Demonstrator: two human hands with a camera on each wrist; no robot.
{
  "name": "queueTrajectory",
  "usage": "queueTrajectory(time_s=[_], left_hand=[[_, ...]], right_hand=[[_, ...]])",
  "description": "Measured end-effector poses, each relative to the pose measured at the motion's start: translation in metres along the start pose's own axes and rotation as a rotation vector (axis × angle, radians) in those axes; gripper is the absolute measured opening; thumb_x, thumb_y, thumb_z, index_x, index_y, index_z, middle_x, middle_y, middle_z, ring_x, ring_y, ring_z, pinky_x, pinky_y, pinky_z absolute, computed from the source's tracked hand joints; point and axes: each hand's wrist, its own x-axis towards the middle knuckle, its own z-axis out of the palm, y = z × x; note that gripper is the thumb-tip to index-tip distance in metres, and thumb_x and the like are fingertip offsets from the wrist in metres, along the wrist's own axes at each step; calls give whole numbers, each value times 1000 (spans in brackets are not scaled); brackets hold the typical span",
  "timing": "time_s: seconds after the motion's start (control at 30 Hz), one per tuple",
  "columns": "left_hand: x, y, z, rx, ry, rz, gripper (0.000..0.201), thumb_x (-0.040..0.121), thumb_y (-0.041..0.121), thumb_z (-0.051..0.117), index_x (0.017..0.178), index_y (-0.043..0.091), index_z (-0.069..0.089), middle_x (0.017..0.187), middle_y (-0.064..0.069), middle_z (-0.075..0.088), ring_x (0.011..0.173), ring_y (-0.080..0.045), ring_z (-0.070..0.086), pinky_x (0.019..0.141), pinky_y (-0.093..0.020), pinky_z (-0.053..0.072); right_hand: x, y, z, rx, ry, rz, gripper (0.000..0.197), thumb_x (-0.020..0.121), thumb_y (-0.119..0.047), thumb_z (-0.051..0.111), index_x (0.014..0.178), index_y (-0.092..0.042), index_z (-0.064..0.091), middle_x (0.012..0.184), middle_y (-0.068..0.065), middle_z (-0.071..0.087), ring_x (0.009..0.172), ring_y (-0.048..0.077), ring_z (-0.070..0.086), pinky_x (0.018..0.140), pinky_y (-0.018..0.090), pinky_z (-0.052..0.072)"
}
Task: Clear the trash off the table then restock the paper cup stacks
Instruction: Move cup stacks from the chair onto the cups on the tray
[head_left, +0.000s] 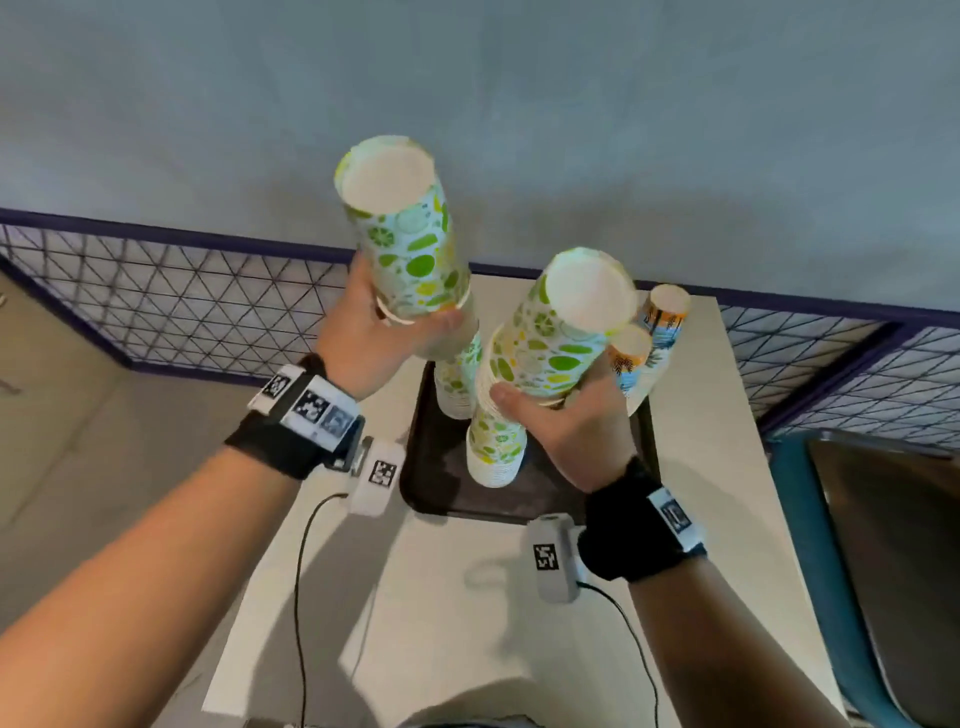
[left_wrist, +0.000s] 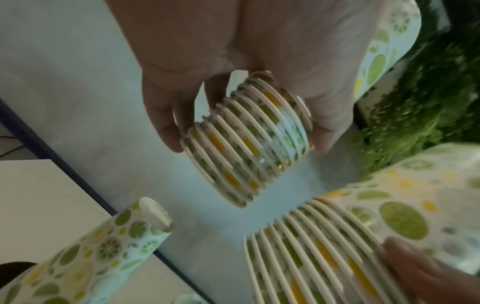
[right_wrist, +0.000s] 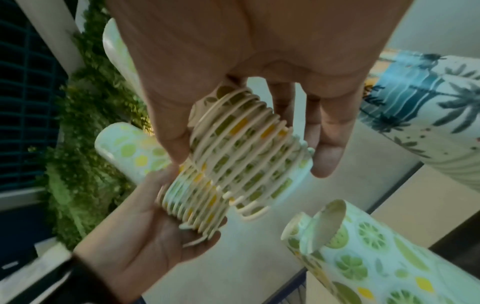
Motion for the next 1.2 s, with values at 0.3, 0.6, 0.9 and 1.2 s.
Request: queueTrajectory(time_s=[0.3,0.6,0.9,1.2], left_hand=[[63,-57,48,155,-98,-132,104,54,67,83,144,28,48,125,12,67,109,-10,65,94,-30,50],[45,-117,52,183,-261,-419,130,42,69,85,152,19,36,139,0,62,124,-24,63,107,-43,52],[72,-86,27,146,-139,-200,134,59,32,103,163,36,19,150,1,49,134,-19,51,111,-38,46],[62,-73,26,307,-157,-173,83,76,34,93,145,27,47,124,7,64,112,-20,62,91,-29,47]], right_hand=[[18,73,39,-218,9,138,96,56,-63,89,137,-35,46,125,-8,66,116,14,66,98,43,55],[0,102,53,-311,-109,341,94,62,-56,87,139,-33,37,126,-12,65,113,11,65,100,41,55],[11,69,49,-342,3,179,118,56,-61,85,151,-35,20,150,-2,47,136,18,50,111,43,47],[26,85,55,-479,-4,223,84,66,-49,86,133,-32,38,122,-4,64,110,18,65,95,42,57]])
